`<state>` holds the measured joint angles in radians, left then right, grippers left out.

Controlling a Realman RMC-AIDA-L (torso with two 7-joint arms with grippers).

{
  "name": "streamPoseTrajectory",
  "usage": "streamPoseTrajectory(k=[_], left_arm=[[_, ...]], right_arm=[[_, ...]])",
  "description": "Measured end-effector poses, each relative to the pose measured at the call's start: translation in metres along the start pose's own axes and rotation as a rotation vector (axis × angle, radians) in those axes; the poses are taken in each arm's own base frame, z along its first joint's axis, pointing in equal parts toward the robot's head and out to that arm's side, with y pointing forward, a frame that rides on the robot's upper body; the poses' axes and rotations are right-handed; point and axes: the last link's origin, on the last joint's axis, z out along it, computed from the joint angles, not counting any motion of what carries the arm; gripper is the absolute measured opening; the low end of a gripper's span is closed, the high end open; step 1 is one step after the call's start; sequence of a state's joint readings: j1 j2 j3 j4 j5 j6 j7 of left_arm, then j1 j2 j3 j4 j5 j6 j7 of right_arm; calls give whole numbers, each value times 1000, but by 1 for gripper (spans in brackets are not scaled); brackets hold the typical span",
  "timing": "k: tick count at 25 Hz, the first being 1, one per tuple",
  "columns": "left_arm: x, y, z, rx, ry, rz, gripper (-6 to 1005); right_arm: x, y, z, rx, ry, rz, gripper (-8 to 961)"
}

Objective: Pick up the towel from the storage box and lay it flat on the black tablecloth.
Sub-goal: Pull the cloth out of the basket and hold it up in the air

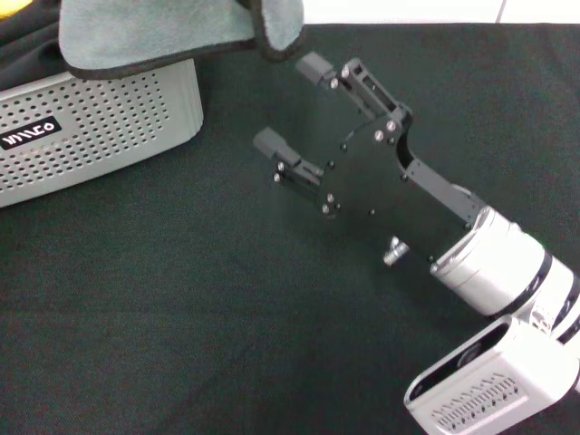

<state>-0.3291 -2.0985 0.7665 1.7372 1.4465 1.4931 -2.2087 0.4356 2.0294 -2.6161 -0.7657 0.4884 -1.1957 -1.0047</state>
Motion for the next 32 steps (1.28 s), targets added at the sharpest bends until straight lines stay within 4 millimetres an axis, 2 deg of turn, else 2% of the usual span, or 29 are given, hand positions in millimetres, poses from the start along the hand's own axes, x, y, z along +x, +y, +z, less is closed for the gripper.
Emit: streamPoseTrajectory(k=[8, 18, 23, 29, 32], left_arm=[[-4, 4, 7, -28, -11, -14, -2], [-7, 7, 11, -49, -22, -18, -1], [-8, 7, 9, -48, -24, -20, -2], [-8, 7, 4, -42, -14, -27, -2], [-8, 9, 3, -52, -7, -20, -2]], right_arm=[[-6, -14, 5, 92, -25, -46, 823], [9, -30, 13, 164, 33, -37, 822], [11, -29, 14, 159, 33, -40, 821], [11, -29, 11, 163, 39, -38, 642], [13, -30, 10, 168, 44, -40, 592]])
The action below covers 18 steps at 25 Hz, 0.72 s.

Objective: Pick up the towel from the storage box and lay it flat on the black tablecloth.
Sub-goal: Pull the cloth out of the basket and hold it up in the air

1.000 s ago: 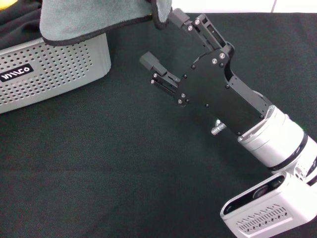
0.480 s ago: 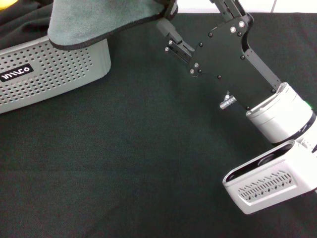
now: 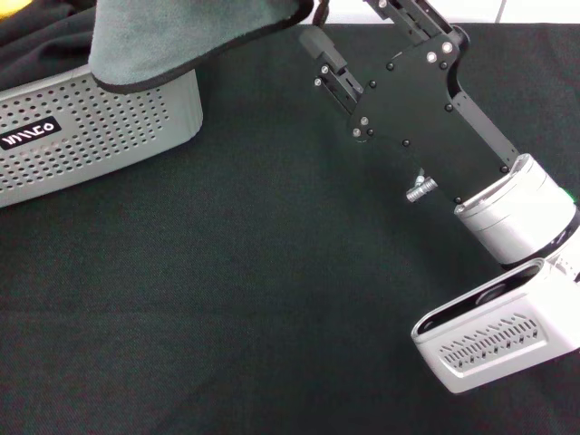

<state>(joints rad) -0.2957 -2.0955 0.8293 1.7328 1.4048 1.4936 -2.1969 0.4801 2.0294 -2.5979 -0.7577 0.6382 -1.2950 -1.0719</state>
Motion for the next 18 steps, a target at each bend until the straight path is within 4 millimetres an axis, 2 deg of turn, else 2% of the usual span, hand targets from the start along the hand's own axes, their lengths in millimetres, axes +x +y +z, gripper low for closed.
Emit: streamPoseTrajectory(k=[2, 18], left_arm=[[1, 2, 0, -14, 10, 8, -1], [3, 3, -1, -67, 73, -49, -1]], right_arm=[[2, 0, -1, -4, 4, -2, 558], [5, 3, 1, -27, 0, 30, 562]])
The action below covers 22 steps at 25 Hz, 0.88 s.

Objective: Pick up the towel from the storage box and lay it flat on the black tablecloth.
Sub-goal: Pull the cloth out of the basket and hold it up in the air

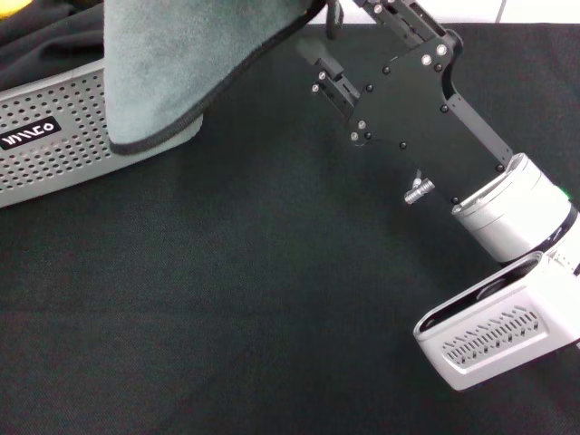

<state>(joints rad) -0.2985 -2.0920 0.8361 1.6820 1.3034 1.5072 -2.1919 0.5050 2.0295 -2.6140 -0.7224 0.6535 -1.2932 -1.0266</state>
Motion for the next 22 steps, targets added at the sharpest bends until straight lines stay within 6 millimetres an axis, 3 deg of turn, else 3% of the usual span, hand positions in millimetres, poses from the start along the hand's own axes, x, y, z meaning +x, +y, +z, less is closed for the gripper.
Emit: streamPoseTrajectory(k=[22], left_arm=[[-6, -5, -3, 6, 8, -44, -1]], right_arm=[[-10, -8, -9, 74, -45, -16, 562]])
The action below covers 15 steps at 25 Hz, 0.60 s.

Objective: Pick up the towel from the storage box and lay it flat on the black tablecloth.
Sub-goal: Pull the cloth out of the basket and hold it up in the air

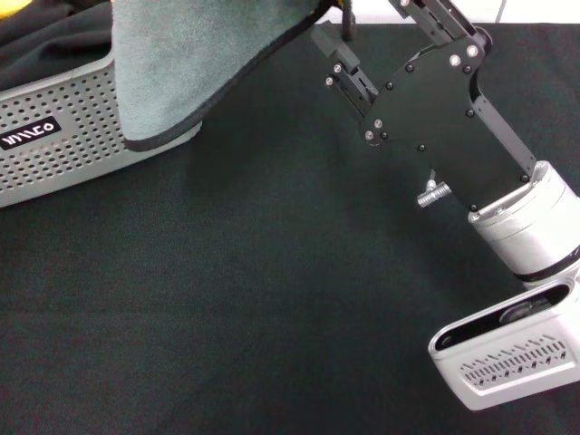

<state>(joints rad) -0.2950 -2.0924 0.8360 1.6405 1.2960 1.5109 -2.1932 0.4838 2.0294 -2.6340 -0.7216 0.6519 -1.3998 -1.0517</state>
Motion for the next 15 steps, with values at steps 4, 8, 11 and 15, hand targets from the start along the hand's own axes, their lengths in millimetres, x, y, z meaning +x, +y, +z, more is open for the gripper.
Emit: streamPoseTrajectory(k=[4, 8, 11, 15], left_arm=[[0, 0, 0, -1, 0, 3, -1], [0, 0, 0, 2, 2, 4, 0], [0, 0, -1, 4, 2, 4, 0], [1, -1, -1, 5, 3, 5, 0]], right_arm=[[0, 0, -2, -1, 5, -12, 551], [1, 0, -3, 3, 15, -13, 521], [2, 0, -4, 4, 20, -13, 498], [3, -1, -4, 9, 24, -15, 465]])
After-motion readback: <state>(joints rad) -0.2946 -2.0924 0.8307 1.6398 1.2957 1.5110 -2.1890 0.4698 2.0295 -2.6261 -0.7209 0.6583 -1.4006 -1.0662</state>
